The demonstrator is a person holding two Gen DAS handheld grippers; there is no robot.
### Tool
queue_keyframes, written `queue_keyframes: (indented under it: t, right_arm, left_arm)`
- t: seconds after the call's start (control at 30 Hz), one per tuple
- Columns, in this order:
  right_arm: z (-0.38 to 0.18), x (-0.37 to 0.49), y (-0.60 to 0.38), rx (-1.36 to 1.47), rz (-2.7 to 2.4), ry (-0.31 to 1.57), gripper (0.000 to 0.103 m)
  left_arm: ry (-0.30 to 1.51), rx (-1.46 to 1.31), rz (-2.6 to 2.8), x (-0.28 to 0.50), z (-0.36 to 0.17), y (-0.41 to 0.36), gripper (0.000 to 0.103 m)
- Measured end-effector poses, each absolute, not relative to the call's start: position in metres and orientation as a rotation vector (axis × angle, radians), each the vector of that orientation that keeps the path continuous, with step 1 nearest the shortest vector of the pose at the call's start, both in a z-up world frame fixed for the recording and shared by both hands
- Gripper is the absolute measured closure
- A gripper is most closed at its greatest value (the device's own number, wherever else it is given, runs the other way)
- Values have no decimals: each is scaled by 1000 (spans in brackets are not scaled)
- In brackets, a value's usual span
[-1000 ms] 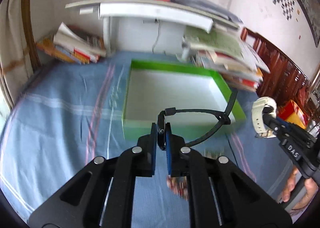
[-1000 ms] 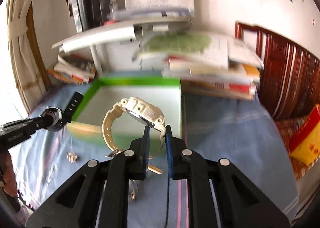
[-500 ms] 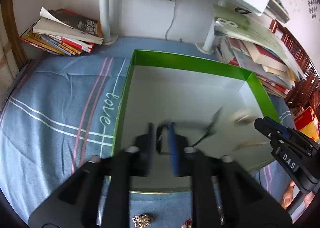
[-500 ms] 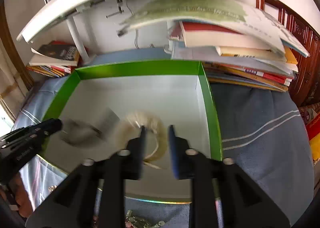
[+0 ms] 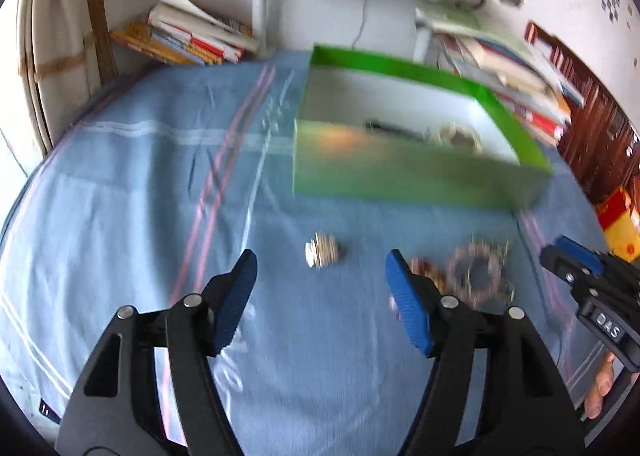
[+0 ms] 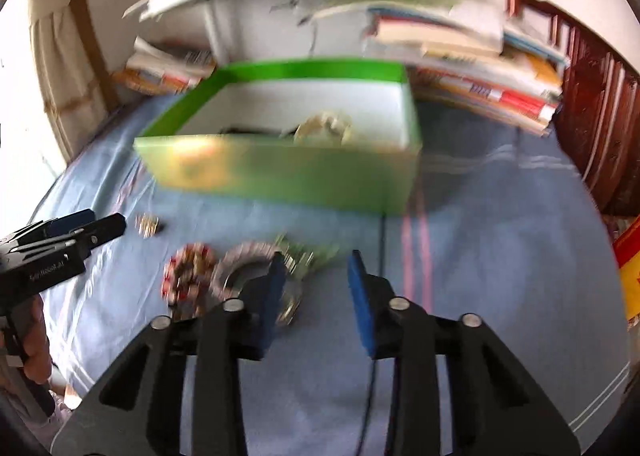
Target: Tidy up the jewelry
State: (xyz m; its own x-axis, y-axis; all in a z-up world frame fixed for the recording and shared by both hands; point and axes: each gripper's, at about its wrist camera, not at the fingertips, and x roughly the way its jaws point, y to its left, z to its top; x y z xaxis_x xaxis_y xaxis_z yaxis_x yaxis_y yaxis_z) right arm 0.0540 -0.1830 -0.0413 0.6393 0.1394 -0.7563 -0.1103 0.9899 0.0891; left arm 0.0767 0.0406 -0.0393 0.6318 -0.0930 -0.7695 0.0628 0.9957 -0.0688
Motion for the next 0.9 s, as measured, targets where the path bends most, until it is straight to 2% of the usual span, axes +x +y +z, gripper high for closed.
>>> queue_keyframes:
  t: [0.2, 0.53, 0.6, 0.63, 0.9]
  right_arm:
    - [-64, 62, -175, 79, 135, 912, 71]
    - [-71, 78, -147, 78, 183, 946, 71]
    - [-73, 77, -141, 63, 204, 950, 81]
    - [-73, 75, -139, 47, 203, 951, 90]
    - [-58, 66, -154, 112, 215, 897, 95]
  left_arm:
    - [905, 15, -111, 65, -53, 27, 31]
    - [949, 50, -143, 65, -70, 8, 30]
    - [948, 52, -140, 66, -71, 8, 29]
    - [949, 50, -139, 66, -72, 8, 29]
    - [976, 54, -135, 69, -81, 6, 27]
